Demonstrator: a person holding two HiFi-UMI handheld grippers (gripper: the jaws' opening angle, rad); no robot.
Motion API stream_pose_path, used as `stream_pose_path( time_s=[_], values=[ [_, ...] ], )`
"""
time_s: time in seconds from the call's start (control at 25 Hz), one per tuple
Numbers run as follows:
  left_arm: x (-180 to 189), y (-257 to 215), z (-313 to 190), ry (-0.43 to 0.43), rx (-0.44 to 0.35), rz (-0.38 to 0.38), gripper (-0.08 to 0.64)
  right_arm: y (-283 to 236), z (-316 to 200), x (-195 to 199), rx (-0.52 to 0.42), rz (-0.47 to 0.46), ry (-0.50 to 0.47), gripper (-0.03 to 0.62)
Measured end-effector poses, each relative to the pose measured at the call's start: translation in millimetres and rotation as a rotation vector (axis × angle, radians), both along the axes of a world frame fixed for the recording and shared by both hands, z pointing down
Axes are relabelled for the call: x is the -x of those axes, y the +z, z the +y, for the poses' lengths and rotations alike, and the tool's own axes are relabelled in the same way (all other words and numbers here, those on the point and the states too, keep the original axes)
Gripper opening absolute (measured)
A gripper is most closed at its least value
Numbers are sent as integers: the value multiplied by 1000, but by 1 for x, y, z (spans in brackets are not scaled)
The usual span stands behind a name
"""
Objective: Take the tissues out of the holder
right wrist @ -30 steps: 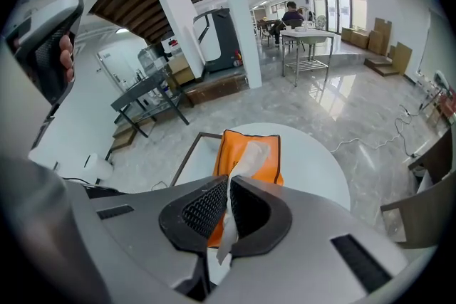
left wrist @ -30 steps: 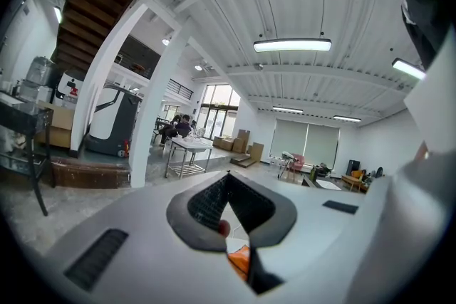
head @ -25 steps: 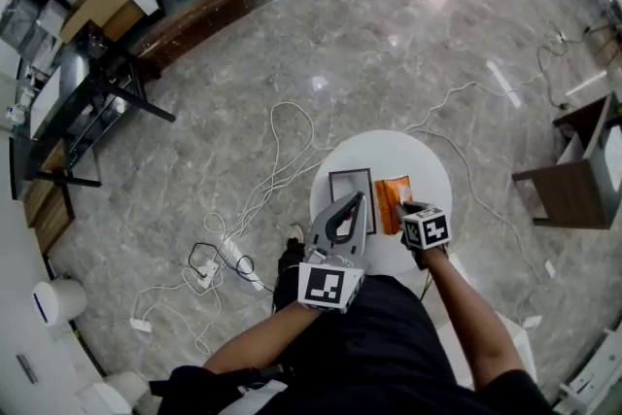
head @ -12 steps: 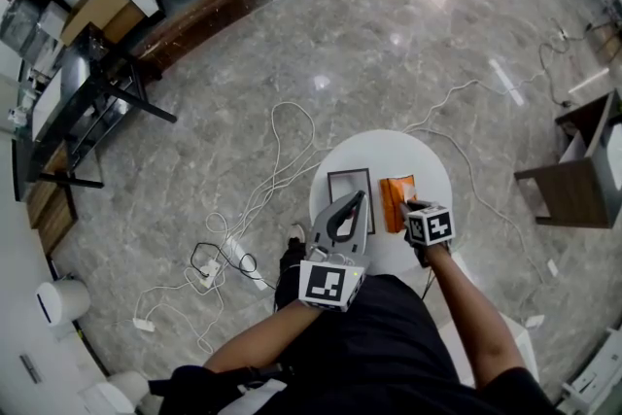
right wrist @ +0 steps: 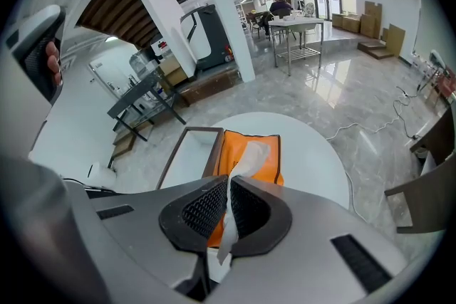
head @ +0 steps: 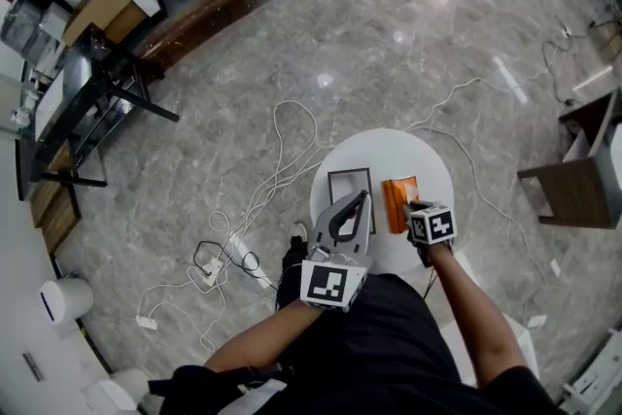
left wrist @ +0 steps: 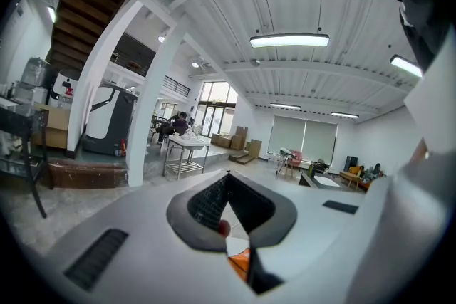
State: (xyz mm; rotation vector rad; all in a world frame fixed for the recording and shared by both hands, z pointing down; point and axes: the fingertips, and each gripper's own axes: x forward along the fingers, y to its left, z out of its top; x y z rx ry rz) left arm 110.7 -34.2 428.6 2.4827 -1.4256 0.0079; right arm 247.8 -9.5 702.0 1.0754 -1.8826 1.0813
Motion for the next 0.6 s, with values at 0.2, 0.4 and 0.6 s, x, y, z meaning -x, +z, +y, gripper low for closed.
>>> stream_pose_path(
  time_s=[0.2,0.4,0.6],
  values=[
    [0,6,1,-14,19,1,-2,9,3,-6,18,5,2,14],
    [0,5,1,-19,25,-5,0,12,1,-12,14,19,-10,14],
    [0,9,2,-21,38,-14,0,18,0,-16,13,37,-15,14]
  ],
)
